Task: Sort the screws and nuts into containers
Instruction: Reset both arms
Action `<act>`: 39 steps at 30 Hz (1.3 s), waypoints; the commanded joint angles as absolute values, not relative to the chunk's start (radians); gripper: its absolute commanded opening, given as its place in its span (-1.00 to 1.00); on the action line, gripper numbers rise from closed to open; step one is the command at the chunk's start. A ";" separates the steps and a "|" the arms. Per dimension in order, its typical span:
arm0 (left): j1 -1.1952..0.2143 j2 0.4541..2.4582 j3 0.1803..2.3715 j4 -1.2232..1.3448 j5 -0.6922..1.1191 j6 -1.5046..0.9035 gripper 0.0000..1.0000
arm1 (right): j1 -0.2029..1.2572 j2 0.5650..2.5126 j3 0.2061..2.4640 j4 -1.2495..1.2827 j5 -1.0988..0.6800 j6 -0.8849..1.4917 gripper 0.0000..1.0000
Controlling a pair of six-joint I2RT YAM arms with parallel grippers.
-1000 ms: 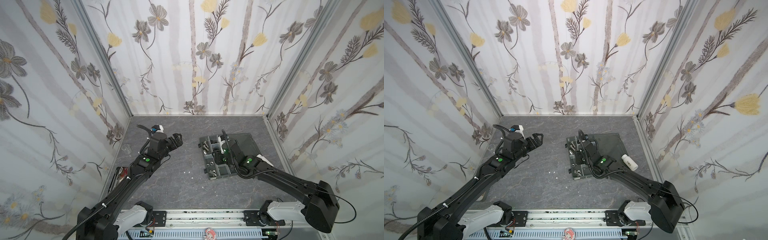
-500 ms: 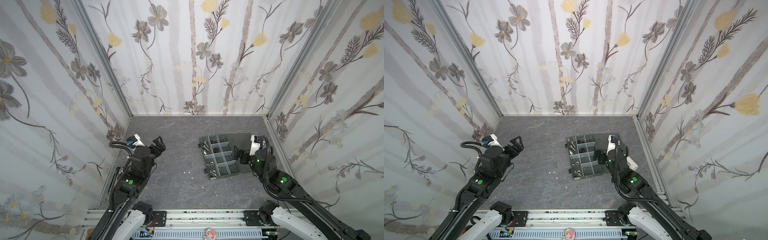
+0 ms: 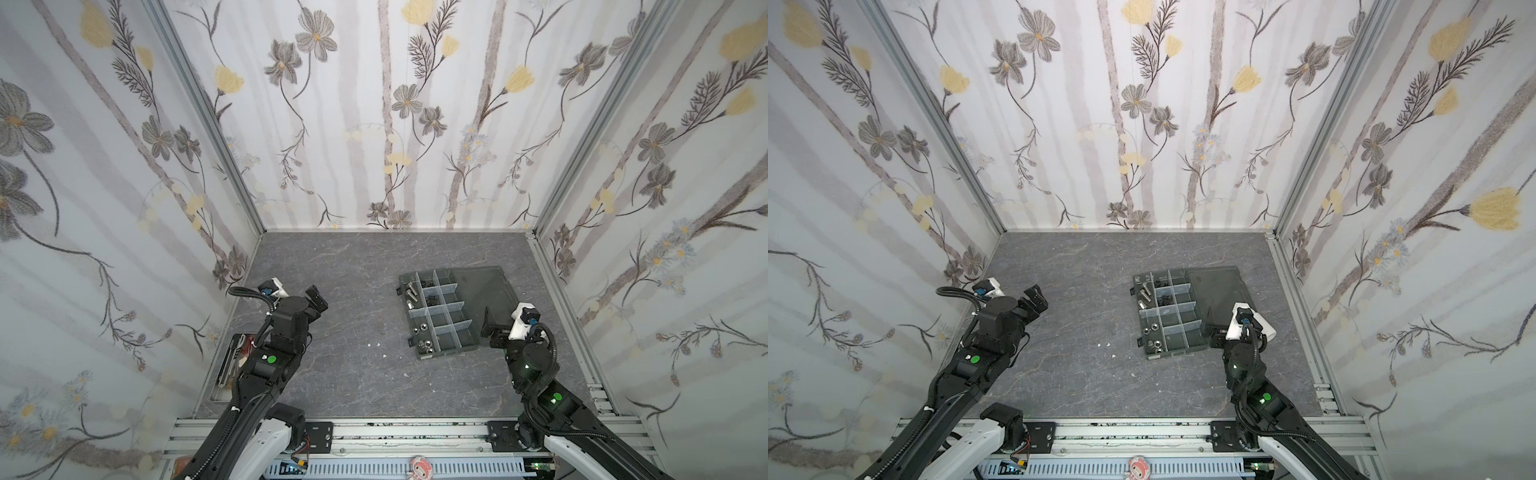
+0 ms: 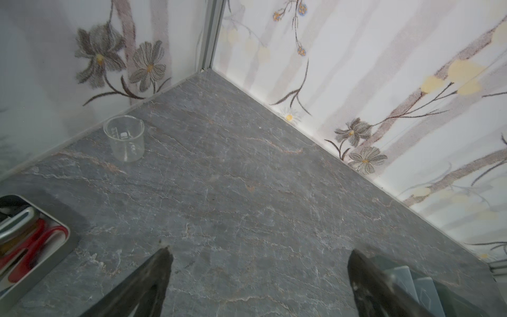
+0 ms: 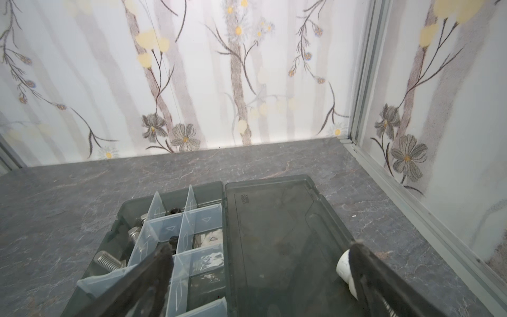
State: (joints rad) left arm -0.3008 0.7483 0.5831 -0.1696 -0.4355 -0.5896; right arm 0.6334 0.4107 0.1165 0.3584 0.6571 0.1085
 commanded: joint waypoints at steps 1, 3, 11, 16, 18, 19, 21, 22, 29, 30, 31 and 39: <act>-0.282 0.772 0.535 0.038 -0.548 -0.483 1.00 | 0.625 0.413 0.022 0.765 0.737 -0.045 0.99; -0.268 0.807 0.493 0.147 -0.579 -0.409 1.00 | 0.590 0.462 -0.008 0.863 0.748 -0.081 0.99; -0.250 0.940 0.239 0.820 -0.523 0.061 1.00 | 0.425 0.810 -0.007 1.078 0.678 -0.143 0.99; -0.171 1.106 0.241 0.906 -0.433 0.015 1.00 | 0.344 1.027 -0.017 1.310 0.662 -0.108 0.99; -0.144 1.188 0.249 0.965 -0.385 0.008 1.00 | 0.315 1.121 -0.011 1.393 0.660 -0.110 0.99; -0.140 1.225 0.258 0.989 -0.378 0.010 1.00 | 0.301 1.157 -0.011 1.424 0.655 -0.102 0.99; -0.137 1.319 0.275 1.050 -0.355 0.023 1.00 | 0.275 1.239 -0.013 1.498 0.641 -0.079 0.99; -0.137 1.355 0.279 1.074 -0.345 0.026 1.00 | 0.266 1.280 -0.012 1.532 0.640 -0.076 0.99; -0.130 1.533 0.286 1.225 -0.341 0.003 1.00 | 0.238 1.506 -0.001 1.759 0.539 -0.100 0.99; -0.125 1.542 0.284 1.247 -0.344 -0.001 1.00 | 0.234 1.498 0.002 1.736 0.536 -0.093 0.99; -0.119 1.541 0.282 1.246 -0.340 -0.008 1.00 | 0.229 1.496 0.001 1.736 0.532 -0.086 0.99; -0.111 1.584 0.136 1.541 -0.280 -0.001 1.00 | 0.226 1.515 -0.074 1.843 0.411 -0.103 0.99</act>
